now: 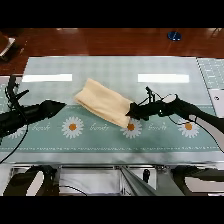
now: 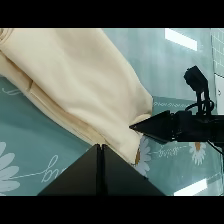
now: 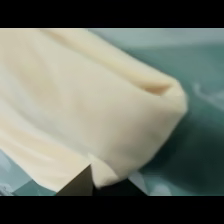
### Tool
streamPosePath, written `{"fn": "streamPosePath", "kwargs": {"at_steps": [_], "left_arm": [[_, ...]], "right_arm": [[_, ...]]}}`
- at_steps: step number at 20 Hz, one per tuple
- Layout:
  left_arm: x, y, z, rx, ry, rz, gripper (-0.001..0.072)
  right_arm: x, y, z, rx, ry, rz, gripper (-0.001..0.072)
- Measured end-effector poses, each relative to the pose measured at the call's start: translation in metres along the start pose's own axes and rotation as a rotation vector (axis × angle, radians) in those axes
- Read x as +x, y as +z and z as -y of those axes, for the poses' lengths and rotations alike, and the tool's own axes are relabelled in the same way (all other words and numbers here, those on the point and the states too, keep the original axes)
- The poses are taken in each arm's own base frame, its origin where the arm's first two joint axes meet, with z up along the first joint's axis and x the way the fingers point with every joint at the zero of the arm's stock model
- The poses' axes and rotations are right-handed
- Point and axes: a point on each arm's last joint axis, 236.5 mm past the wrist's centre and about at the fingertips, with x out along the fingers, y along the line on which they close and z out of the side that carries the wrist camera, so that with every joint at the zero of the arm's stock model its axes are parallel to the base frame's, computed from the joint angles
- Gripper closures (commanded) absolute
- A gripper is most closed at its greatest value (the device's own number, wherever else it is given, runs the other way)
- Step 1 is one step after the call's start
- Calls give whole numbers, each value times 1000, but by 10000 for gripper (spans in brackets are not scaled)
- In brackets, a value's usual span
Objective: Fold the shirts.
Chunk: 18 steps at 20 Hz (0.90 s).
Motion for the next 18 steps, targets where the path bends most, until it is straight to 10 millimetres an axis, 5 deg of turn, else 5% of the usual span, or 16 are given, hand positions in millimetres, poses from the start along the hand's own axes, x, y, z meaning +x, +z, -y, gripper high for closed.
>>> {"fn": "streamPosePath", "kwargs": {"at_steps": [4, 7, 10, 13, 18], "left_arm": [[0, 0, 0, 0, 0, 0, 689], [0, 0, 0, 0, 0, 0, 689], [0, 0, 0, 0, 1, 1, 689], [0, 0, 0, 1, 1, 2, 689], [0, -2, 0, 1, -2, -8, 689]], "right_arm": [[-12, 21, -39, -119, 41, 11, 688], [-46, 45, -86, -276, 61, 67, 688], [-112, 71, -139, -452, 40, 148, 688], [-186, 90, -167, -546, -26, 239, 688], [-304, 113, -146, -490, -158, 367, 688]]}}
